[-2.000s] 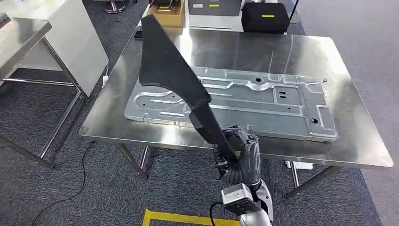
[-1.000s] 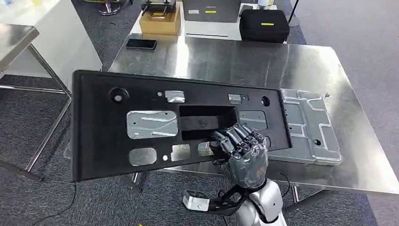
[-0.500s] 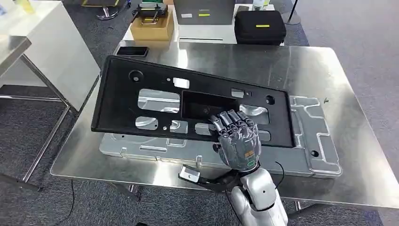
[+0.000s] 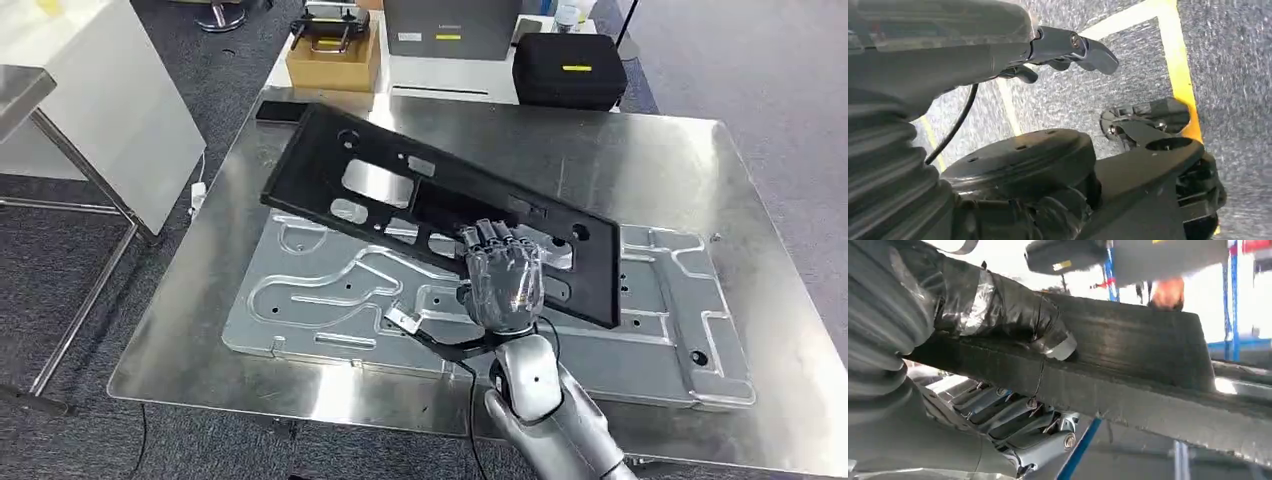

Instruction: Take the parts from the cabinet and place them on the table.

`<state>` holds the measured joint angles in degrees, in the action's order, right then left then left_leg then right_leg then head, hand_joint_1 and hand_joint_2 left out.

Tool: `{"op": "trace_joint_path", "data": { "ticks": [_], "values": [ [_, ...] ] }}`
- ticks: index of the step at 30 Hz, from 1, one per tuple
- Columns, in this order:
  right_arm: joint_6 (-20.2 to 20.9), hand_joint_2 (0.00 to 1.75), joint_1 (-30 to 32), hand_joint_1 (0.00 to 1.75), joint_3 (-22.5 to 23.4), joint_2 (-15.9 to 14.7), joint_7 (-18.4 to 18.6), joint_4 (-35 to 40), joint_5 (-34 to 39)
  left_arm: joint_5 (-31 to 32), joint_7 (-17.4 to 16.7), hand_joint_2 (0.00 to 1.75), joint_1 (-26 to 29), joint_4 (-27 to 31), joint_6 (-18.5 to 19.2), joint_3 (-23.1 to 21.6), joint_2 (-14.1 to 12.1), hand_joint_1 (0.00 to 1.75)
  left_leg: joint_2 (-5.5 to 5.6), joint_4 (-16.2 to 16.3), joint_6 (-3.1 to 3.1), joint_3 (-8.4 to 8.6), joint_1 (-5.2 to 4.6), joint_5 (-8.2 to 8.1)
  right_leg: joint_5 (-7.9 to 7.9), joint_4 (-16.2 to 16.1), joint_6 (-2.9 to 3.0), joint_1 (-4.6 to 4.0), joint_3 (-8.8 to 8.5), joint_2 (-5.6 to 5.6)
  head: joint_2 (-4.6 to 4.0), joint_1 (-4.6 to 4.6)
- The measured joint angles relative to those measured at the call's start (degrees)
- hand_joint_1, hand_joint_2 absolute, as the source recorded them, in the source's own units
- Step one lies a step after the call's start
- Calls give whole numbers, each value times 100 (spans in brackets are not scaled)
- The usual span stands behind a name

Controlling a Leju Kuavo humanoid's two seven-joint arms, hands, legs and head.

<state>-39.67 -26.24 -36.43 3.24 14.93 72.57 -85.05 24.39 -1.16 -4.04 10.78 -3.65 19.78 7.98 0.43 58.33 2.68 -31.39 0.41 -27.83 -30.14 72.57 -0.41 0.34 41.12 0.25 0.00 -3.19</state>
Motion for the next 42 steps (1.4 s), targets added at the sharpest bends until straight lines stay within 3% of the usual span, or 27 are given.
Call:
{"op": "trace_joint_path", "data": {
  "ticks": [2,3,4,6,8,9,10,12,13,14,15,17,18,19,20,22,24,25,28,29,31,33,34,37,38,40,42],
  "values": [
    [-2,175,-62,169,-207,-108,-22,-143,-7,-20,30,175,-8,0,-4,-41,2,0,23,1,-18,123,-19,-88,672,-956,91,-30,-309,0,0,0],
    [0,175,-83,169,-283,-165,-44,-270,-9,-20,46,175,22,-4,0,-72,11,0,24,-18,-44,103,-20,-119,603,-1037,141,-64,-377,-9,0,6],
    [-2,175,-111,169,-327,-184,-57,-375,-9,-20,61,175,-3,-7,7,-90,11,0,50,18,-81,112,-50,-137,618,-1194,143,-86,-433,-8,0,17],
    [-2,175,-149,169,-432,-230,-63,-593,-9,-11,66,175,-5,-7,13,-123,9,0,41,-4,-136,81,-11,-140,508,-1263,158,-110,-451,2,0,17],
    [-4,175,-169,169,-460,-269,-52,-702,-9,-2,70,175,-12,-4,15,-129,-4,0,29,-40,-194,112,-39,-205,512,-1380,188,-8,-538,6,0,20],
    [-4,0,-208,0,-492,-276,-46,-776,-9,10,76,175,-9,-4,15,-131,-7,0,14,119,-231,89,-27,-286,509,-1412,193,-8,-581,9,0,13],
    [-4,0,-282,0,-547,-272,-26,-896,-11,32,83,175,-12,-4,22,-136,-7,0,1,427,-252,-60,-21,-436,496,-1416,212,1,-598,7,0,35],
    [-4,0,-364,0,-648,-267,-66,-1217,-11,76,100,175,-22,-4,24,-136,-9,0,0,1427,-304,-634,8,-806,460,-1411,231,1,-631,-6,0,31],
    [-4,0,-359,0,-659,-267,-149,-1365,-9,100,105,175,-27,-2,24,-136,-11,0,-1,1697,-323,-828,16,-814,440,-1404,230,1,-646,-19,0,33],
    [-4,0,-365,0,-659,-256,-250,-1481,-9,102,111,175,-32,-2,26,-133,-11,0,-5,1693,-337,-875,23,-697,423,-1395,229,3,-661,-21,0,31],
    [-2,0,-377,0,-659,-219,-348,-1619,-11,118,116,175,-34,-2,26,-136,-13,0,-10,1423,-347,-801,39,-429,399,-1386,227,7,-689,-18,0,33],
    [35,0,-447,0,-659,-134,-551,-1968,-11,120,118,175,-40,-2,24,-133,-37,0,-12,430,-340,-399,59,218,346,-1363,190,18,-760,10,0,33],
    [64,0,-484,0,-659,-114,-612,-2062,-9,122,120,175,-26,-2,24,-136,-39,0,-7,198,-322,-295,55,205,329,-1360,162,16,-759,18,0,28],
    [186,0,-526,0,-659,-82,-760,-2247,-9,118,130,0,-30,-2,22,-129,-39,0,-4,59,-308,-238,17,198,326,-1324,133,-18,-727,30,0,35],
    [258,0,-558,0,-657,-55,-875,-2346,2,113,157,0,-40,-2,22,-122,-39,0,0,68,-246,-263,14,168,349,-1342,97,-13,-701,33,0,31],
    [317,0,-665,0,-654,-25,-1123,-2495,24,87,188,0,-15,-2,22,-88,-50,0,-10,45,-205,-242,4,161,369,-1386,63,-11,-734,51,0,28],
    [345,0,-748,0,-626,-5,-1257,-2641,39,83,188,0,-19,-2,42,-72,-55,0,-69,-75,-119,-134,60,199,269,-1277,3,-16,-736,51,0,26],
    [387,0,-760,0,-626,8,-1307,-2706,42,83,184,0,-36,-2,57,-68,-55,0,-85,-89,-80,-115,62,201,91,-1015,-1,-15,-611,35,0,20],
    [435,0,-730,0,-626,39,-1351,-2853,55,76,177,0,-54,-2,79,-22,-68,0,-103,-87,-48,-132,58,201,-476,316,-41,10,38,30,0,20],
    [437,0,-735,0,-624,45,-1357,-2875,55,61,173,0,-49,-2,79,-5,-72,0,-102,-86,-48,-128,58,201,-448,444,-46,19,106,27,0,24],
    [466,0,-742,0,-624,65,-1379,-2910,63,30,155,0,-45,-2,79,37,-77,0,-89,-79,-55,-104,59,199,-49,-91,-40,46,-166,12,0,24],
    [487,0,-754,0,-624,74,-1395,-2927,63,19,151,0,-41,-2,79,55,-74,0,-76,-55,-91,-86,60,176,416,-1169,1,56,-721,-1,0,20],
    [492,0,-764,0,-624,78,-1397,-2936,63,13,151,0,-47,-2,79,61,-74,0,-69,-32,-134,-113,22,162,300,-1354,7,23,-790,2,0,20],
    [505,0,-761,0,-624,146,-1410,-2958,66,8,149,0,-57,-2,79,79,-76,0,-61,-67,-247,-118,36,213,349,-1356,48,2,-769,10,0,24],
    [511,0,-764,0,-622,144,-1410,-2982,66,-7,149,0,-53,-2,79,85,-79,0,-50,-64,-287,-123,36,225,389,-1387,98,23,-766,8,0,22],
    [516,0,-770,0,-622,150,-1430,-3004,72,-7,146,0,-48,-2,81,103,-85,0,-47,229,-348,-227,46,-83,437,-1426,169,51,-768,-14,0,28],
    [522,0,-770,0,-622,179,-1447,-3026,85,-7,135,0,-47,-2,90,131,-87,0,-47,1034,-374,-537,57,-562,456,-1422,199,39,-730,-19,0,33]
  ]
}}
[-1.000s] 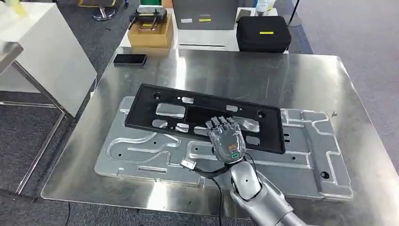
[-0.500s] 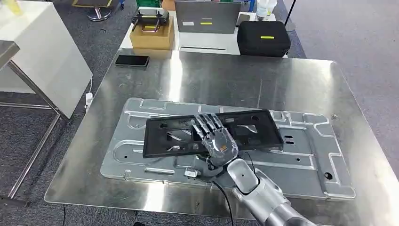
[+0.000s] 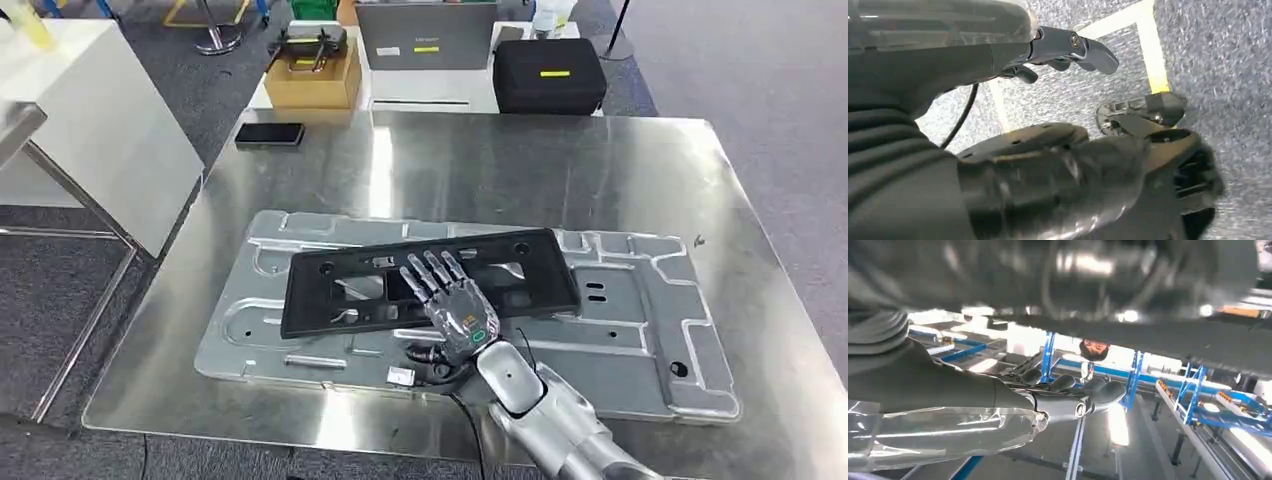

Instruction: Take the parts from the cabinet and place them on the table.

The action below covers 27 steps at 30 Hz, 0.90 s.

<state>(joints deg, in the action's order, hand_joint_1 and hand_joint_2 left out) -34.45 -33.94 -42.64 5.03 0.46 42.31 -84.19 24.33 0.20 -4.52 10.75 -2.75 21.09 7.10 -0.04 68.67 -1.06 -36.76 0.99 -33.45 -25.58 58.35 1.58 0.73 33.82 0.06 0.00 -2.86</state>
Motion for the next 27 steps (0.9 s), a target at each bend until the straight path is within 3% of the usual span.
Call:
{"op": "trace_joint_path", "data": {
  "ticks": [1,2,3,4,6,7,8,10,12,13,14,15,17,18,19,20,22,23,24,27],
  "values": [
    [2,0,0,0,-2,2,-7,-9,7,0,-2,0,0,0,0,13,0,0,0,393,-5,-154,-3,-166,12,8,13,-11,24,-6,0,0],
    [7,0,1,0,0,2,-15,-15,17,2,-2,0,1,0,0,26,-2,0,0,596,-4,-222,-3,-205,21,20,15,-18,47,-9,0,0],
    [9,0,3,0,0,2,-26,-24,24,2,-2,0,3,0,0,37,-2,0,-1,553,6,-173,-3,-121,26,32,13,-25,66,-9,0,0],
    [9,0,7,0,0,2,-50,-39,33,2,-4,0,6,0,0,42,-2,0,0,294,27,-12,-4,49,35,41,12,-30,77,-8,0,0],
    [9,0,5,0,0,13,-63,-50,48,4,-4,0,-4,0,2,44,-11,0,1,-714,112,555,-20,497,63,48,-7,-43,87,-4,0,0],
    [9,0,2,0,0,13,-63,-50,55,4,-4,0,-19,0,0,46,-24,0,1,-1064,177,711,-48,472,86,48,-35,-37,95,-3,0,0],
    [9,0,-1,0,0,11,-66,-52,59,4,-2,0,-27,0,2,48,-35,0,5,-1135,174,726,-72,503,101,68,-65,-71,122,-3,0,-4],
    [13,0,9,0,0,17,-79,-66,66,4,-4,0,-30,0,13,48,-35,0,20,-1100,202,669,-96,549,160,60,-142,-38,154,-8,0,-2],
    [15,0,11,0,0,15,-87,-74,83,4,-7,0,-7,0,39,50,-35,0,16,-1174,279,620,-52,662,223,41,-219,-69,165,4,0,-7],
    [15,0,9,0,0,4,-87,-81,85,4,-9,0,-15,0,44,50,-37,0,-26,-1187,311,622,-44,727,65,132,-231,-39,230,15,0,-2],
    [15,0,2,0,0,2,-90,-83,87,4,-9,0,-25,0,44,53,-37,0,-31,-1190,370,544,-41,775,-244,398,-244,-33,336,7,0,-22],
    [15,0,5,0,0,2,-92,-85,87,7,-11,0,-31,0,55,53,-37,0,-32,-1178,380,470,-47,823,-574,813,-263,-27,478,7,0,-17],
    [17,0,26,0,0,2,-94,-98,87,4,-11,0,-29,0,66,53,-37,0,-41,-1150,382,313,-58,910,-1025,1670,-301,-18,728,7,0,-17],
    [17,0,35,0,0,2,-94,-107,87,7,-13,0,-25,0,74,55,-37,0,-46,-1130,377,238,-61,951,-1065,1883,-309,-15,755,6,0,-15],
    [15,0,40,0,0,0,-79,-107,87,7,-13,0,-20,0,83,55,-37,0,-49,-1106,368,159,-61,988,-946,1796,-310,-9,629,6,0,-17],
    [7,0,38,0,0,0,-54,-107,87,13,-13,0,-19,0,92,55,-37,0,-49,-1082,358,100,-61,1017,-768,1511,-304,-3,397,5,0,-15],
    [-7,0,22,0,0,0,-17,-105,87,35,-15,0,-23,0,105,57,-37,0,-43,-1015,324,-12,-61,1071,-422,435,-257,-1,-337,4,0,-17],
    [-9,0,5,0,0,2,-2,-103,87,39,-15,0,-25,0,105,57,-37,0,-36,-990,288,-48,-69,1099,-603,13,-224,-14,-558,8,0,-15],
    [-11,0,11,0,0,15,2,-103,87,39,-15,0,-23,0,107,59,-35,0,-32,-994,245,-43,-77,1136,-503,51,-212,-57,-541,11,0,-4],
    [-35,0,12,0,0,15,37,-103,63,48,-20,0,-19,0,107,72,-35,0,-29,-1055,131,-56,-73,1274,-410,9,-104,-80,-443,12,0,-24]
  ]
}}
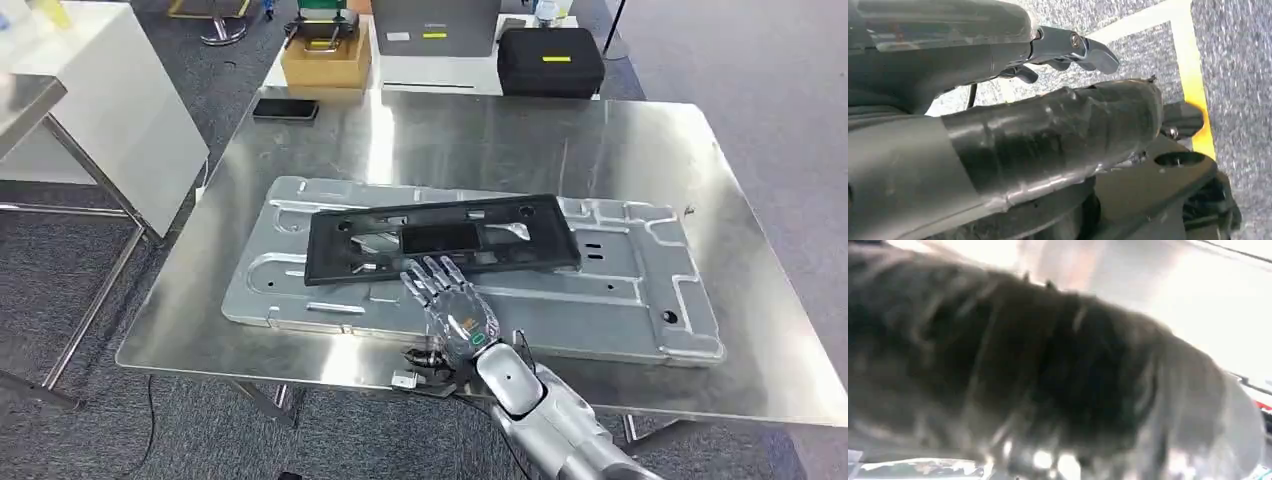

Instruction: Take the parts from the cabinet and place them on the table.

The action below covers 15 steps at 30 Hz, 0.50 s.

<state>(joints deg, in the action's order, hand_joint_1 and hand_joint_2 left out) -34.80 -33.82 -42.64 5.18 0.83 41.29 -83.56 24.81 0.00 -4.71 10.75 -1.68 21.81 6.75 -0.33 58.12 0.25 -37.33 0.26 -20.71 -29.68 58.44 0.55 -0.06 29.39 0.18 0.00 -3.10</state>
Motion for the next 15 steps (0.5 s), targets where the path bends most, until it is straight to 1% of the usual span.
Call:
{"op": "trace_joint_path", "data": {
  "ticks": [1,2,3,4,5,6,7,8,9,10,11,12,13,14,15],
  "values": [
    [-39,0,1,0,0,2,28,0,-20,11,-2,0,14,0,0,13,0,0,21,37,-32,-48,30,-41,110,-65,61,71,49,-39,0,0],
    [-72,0,2,0,2,9,41,0,-44,20,-2,0,13,0,2,22,0,0,32,158,-54,-129,21,-303,177,-73,108,68,100,-37,0,4],
    [-114,0,1,0,2,17,72,0,-57,37,-5,0,10,0,2,26,0,0,33,475,-72,-216,34,-698,243,-73,150,68,189,-40,0,20],
    [-131,0,9,0,2,31,85,0,-63,44,-18,0,21,0,4,33,0,0,31,900,-95,-307,46,-1052,311,-72,151,63,277,-40,0,22],
    [-144,0,17,0,2,35,100,0,-66,46,-18,0,23,0,4,46,0,0,30,1341,-117,-395,49,-1303,381,-62,152,57,372,-42,0,18],
    [-153,0,26,0,2,35,107,0,-68,53,-18,0,22,0,4,52,0,0,29,1661,-133,-429,49,-1366,442,-51,144,56,465,-44,0,22],
    [-157,0,39,0,2,35,109,0,-70,55,-18,0,21,0,6,59,0,0,28,1781,-141,-370,50,-1257,500,-31,134,56,562,-52,0,20],
    [-159,0,48,0,2,35,114,0,-70,57,-18,0,21,0,4,63,0,0,28,1672,-144,-209,52,-1053,550,-5,122,56,654,-59,0,22],
    [-162,0,50,0,2,35,116,0,-70,57,-18,0,21,0,4,68,0,0,27,1348,-138,68,53,-827,592,27,107,59,746,-59,0,20],
    [-162,0,49,0,2,35,120,0,-70,57,-18,0,17,0,4,74,0,0,27,824,-120,460,53,-708,637,65,87,60,822,-57,0,22],
    [-162,0,47,0,2,39,122,7,-70,57,-18,0,3,0,4,79,0,0,33,322,-93,809,51,-861,669,99,59,57,859,-56,0,24],
    [-164,0,42,0,9,44,124,17,-70,59,-18,0,-4,2,4,85,0,0,42,-77,-62,1056,16,-997,708,125,27,30,893,-48,0,22],
    [-166,0,46,0,17,48,124,17,-70,57,-18,0,-3,2,4,98,0,0,49,-59,-22,1014,9,-1000,759,98,-8,31,880,-55,0,9],
    [-170,0,44,0,20,50,124,17,-72,57,-18,0,-1,2,4,109,0,0,51,-67,5,974,-10,-975,813,86,-37,47,886,-58,0,18],
    [-175,0,47,0,22,57,124,17,-72,57,-18,0,-3,2,4,111,0,0,48,-58,54,946,-19,-934,865,68,-73,50,886,-57,0,24]
  ]
}}
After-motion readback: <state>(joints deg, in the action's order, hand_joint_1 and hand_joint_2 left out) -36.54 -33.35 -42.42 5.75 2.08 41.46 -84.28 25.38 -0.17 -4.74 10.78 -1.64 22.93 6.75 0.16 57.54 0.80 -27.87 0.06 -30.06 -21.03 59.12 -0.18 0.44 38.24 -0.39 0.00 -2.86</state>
